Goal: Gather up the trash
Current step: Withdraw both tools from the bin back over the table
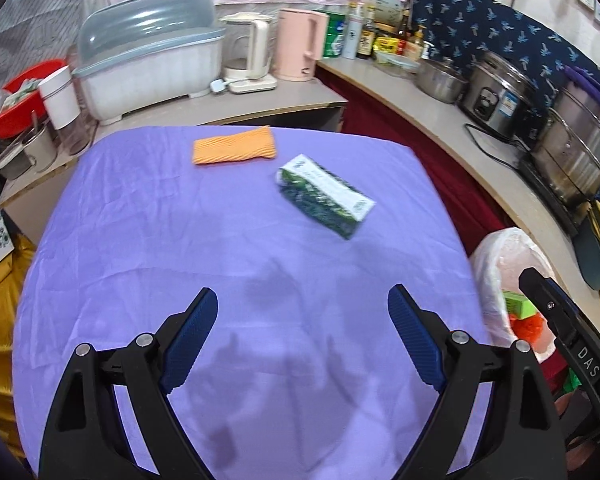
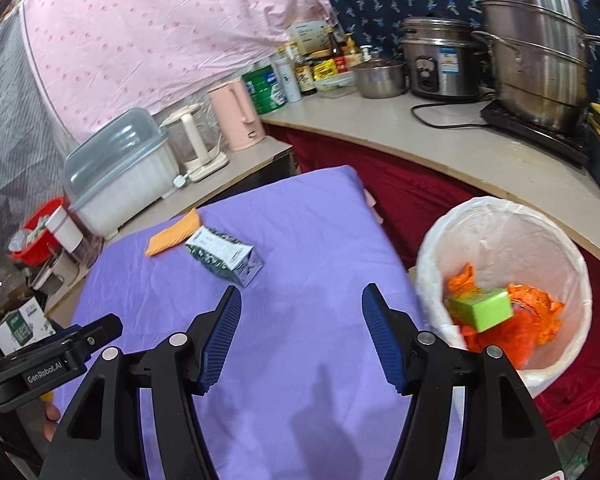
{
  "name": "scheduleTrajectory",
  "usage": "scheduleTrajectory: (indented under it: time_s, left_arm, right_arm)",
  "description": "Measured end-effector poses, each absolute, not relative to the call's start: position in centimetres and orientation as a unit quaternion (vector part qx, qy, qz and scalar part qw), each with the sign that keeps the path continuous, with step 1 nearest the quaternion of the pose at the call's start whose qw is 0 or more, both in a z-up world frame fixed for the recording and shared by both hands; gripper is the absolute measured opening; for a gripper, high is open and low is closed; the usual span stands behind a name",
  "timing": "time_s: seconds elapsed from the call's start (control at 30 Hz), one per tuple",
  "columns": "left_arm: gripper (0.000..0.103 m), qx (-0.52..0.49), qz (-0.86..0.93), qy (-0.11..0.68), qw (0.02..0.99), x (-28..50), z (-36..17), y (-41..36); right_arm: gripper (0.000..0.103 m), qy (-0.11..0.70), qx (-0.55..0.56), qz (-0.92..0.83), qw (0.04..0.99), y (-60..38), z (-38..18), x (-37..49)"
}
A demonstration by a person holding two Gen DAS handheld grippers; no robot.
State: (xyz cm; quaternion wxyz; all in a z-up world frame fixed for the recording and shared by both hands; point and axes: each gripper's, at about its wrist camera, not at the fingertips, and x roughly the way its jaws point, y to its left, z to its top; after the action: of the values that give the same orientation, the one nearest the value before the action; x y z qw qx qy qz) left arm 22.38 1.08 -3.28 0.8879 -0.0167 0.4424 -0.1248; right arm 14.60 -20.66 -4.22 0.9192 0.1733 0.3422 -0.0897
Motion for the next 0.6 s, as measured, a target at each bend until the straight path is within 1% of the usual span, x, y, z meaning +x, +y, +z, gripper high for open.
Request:
scheduleTrajectory:
  time_s: [0.17,0.33,0.5,0.6]
  left_arm:
    - [0.083,-0.029,-0.098,0.454,0.885,24.3,-4.7,4.4]
    - [0.084,-0.041,-0.08,0.464,0.881,26.8,-5.9,6.8]
    - [0.084,-0.041,-0.066,0.47,0.879,29.5,-7.3,8.2]
    - [0.084,-0.041,-0.057,0.472,0.879,31.6,-8.1,8.9]
  right_arm:
    - [0.063,0.36,0.154,-0.069,0.918,-18.4,-5.6,17.3]
    - [0.068,0.372,0.127,-0.049,0.918,-16.7,-6.9,20.3]
    - [0.075,0.379,0.099,-0.018,0.92,-15.4,-8.5,23.6]
    - [0.078,0.381,0.081,-0.005,0.921,-14.9,-9.6,25.8]
